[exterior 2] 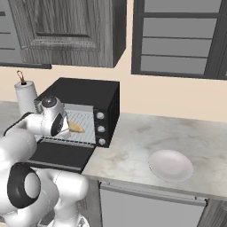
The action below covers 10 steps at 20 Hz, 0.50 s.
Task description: Pull the toaster oven rack outwards. Pick up the baguette from the plate and place it on the toaster oven rack. Close the toaster oven door fully and set the temperature to the lowest setting.
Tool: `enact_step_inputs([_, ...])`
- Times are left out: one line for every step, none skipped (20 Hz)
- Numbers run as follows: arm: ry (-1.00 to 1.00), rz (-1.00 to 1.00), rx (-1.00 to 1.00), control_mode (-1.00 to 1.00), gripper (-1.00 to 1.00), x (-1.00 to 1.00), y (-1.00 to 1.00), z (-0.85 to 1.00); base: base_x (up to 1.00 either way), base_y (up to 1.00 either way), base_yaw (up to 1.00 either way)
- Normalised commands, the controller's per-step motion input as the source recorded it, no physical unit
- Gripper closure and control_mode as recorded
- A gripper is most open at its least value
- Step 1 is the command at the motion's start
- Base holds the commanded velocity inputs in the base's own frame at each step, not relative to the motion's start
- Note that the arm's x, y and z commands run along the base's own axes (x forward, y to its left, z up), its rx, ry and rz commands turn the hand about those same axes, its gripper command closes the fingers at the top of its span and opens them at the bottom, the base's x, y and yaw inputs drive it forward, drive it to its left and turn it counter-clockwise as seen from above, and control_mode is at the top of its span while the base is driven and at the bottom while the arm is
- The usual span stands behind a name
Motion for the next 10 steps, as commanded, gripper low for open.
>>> enact_step_inputs([0.0, 0.0, -0.01, -1.0, 1.0, 0.06, 0.0, -0.21, 0.0, 0.0, 0.0])
enact_step_inputs([0.0, 0.0, -0.01, -1.0, 1.0, 0.06, 0.0, -0.2, 0.0, 0.0, 0.0])
enact_step_inputs([0.02, 0.0, -0.03, -1.0, 1.0, 0.07, 0.0, -0.24, 0.0, 0.0, 0.0])
enact_step_inputs([0.02, 0.0, -0.04, -1.0, 1.0, 0.06, 0.0, -0.27, 0.0, 0.0, 0.0])
enact_step_inputs([0.01, 0.0, -0.02, -1.0, 1.0, 0.0, 0.0, -0.19, 0.0, 0.0, 0.0])
enact_step_inputs([0.0, 0.0, 0.0, -1.0, 1.0, 0.0, 0.0, -0.14, 0.0, 0.0, 0.0])
enact_step_inputs([0.0, 0.0, 0.0, -1.0, -1.0, 0.0, 0.0, -0.06, 0.0, 0.0, 0.0])
enact_step_inputs([0.01, 0.0, 0.0, -1.0, -1.0, 0.0, 0.0, 0.0, 0.0, 0.0, 0.0])
enact_step_inputs([0.0, 0.0, 0.0, -1.0, -1.0, 0.0, 0.0, 0.0, 0.0, 0.0, 0.0])
enact_step_inputs([0.0, 0.0, 0.0, -1.0, -1.0, 0.0, 0.0, 0.0, 0.0, 0.0, 0.0])
